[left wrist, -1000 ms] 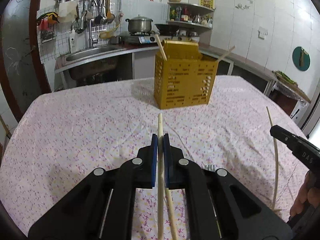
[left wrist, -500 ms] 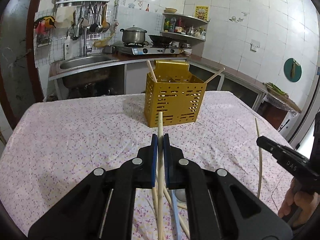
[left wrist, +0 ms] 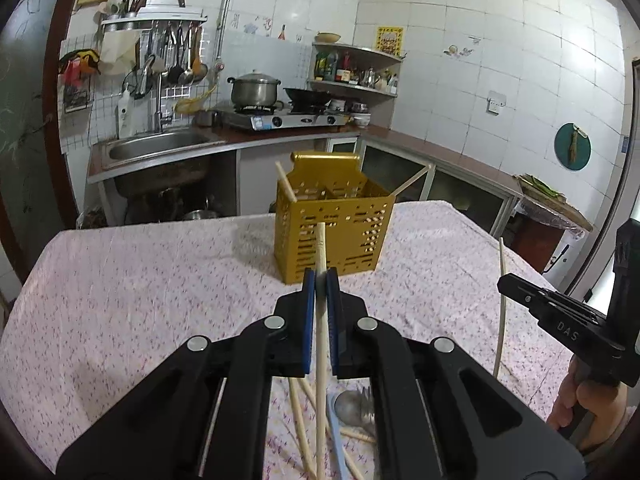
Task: Organize utensils
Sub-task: 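Lift the chopsticks and carry them to the yellow holder with both grippers, then lower the chopsticks into the holder and open both grippers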
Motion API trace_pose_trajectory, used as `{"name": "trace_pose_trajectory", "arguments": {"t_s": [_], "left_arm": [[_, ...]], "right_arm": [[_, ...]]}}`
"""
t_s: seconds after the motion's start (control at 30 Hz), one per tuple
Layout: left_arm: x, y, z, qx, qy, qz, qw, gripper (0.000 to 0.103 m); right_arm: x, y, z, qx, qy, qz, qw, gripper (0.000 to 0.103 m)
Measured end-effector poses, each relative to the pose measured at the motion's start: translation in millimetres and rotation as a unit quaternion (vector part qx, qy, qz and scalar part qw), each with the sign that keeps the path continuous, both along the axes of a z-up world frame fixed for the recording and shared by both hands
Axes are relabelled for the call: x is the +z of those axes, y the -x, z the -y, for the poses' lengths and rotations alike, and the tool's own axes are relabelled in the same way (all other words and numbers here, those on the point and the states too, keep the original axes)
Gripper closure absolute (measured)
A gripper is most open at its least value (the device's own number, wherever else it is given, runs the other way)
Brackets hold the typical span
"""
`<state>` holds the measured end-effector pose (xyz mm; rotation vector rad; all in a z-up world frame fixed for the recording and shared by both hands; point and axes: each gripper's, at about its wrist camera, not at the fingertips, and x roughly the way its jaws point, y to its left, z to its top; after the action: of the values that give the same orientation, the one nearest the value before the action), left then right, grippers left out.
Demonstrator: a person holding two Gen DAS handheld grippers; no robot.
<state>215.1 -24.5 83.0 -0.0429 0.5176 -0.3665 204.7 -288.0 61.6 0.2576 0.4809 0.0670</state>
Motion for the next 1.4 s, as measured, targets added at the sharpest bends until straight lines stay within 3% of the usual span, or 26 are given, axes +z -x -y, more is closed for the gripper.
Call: {"name": "trace_pose_trajectory", "arguments": {"t_s": [0.33,0.63,1.1,1.4], "left_arm": [[19,-15,6,-0.007,0.007,0.019,0.9998,0.099],[44,-40,10,-0.010,0.025,0.036,0.9990,0.099],[95,-109,46,-0.001,0.015,0.117,0.9930,0.099],[110,-153,62,0.016,-0.005,0.171,0.9851,0.099]], "right_arm": [[19,-8,4,-0.012,0.003,0.039,0.999,0.097],[47,-39,-2,-0.007,0.008,0.070,0.997,0.097],[119,-107,-12,-0.021,0.043,0.154,0.987,0.097],[145,-151,-18,-0.030,0.044,0.191,0.980,0.097]]}}
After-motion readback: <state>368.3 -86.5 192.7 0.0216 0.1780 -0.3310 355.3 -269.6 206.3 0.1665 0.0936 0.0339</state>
